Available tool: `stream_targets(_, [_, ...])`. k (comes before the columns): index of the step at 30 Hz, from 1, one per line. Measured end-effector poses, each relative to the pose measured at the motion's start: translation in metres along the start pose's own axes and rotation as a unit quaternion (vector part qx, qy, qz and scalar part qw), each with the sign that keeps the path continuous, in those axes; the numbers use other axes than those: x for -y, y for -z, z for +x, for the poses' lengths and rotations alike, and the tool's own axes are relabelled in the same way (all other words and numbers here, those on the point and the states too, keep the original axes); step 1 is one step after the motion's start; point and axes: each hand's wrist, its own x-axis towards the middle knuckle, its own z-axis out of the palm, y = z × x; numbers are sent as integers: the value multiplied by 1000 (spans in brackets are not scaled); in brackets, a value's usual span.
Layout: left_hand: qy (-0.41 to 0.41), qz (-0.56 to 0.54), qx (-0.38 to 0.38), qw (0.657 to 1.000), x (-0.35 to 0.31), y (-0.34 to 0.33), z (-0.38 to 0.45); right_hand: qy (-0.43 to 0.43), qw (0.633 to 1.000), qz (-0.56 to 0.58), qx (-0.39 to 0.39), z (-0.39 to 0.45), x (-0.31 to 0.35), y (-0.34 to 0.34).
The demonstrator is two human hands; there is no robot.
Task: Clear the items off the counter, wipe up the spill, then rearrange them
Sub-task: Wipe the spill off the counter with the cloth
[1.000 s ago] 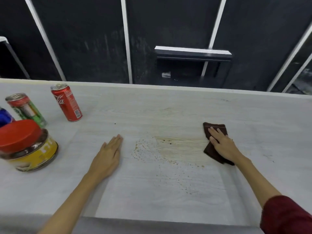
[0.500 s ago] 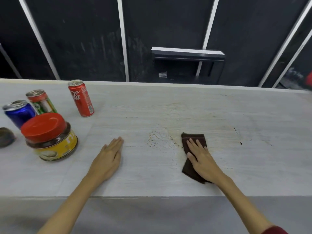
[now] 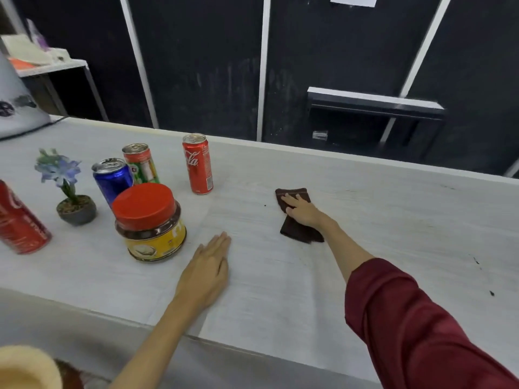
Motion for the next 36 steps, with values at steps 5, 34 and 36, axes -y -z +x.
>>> stream_targets(5, [-6, -24, -10, 1000, 5, 1, 3, 104, 990, 86, 30, 12, 44, -14])
stream_targets(34, [-12, -21, 8, 1000, 15, 15, -19, 7, 984, 177, -1, -57, 7, -13])
stream_targets(36, [-14, -26, 6, 1000, 19, 17, -24, 41, 979, 198, 35, -43, 30, -21])
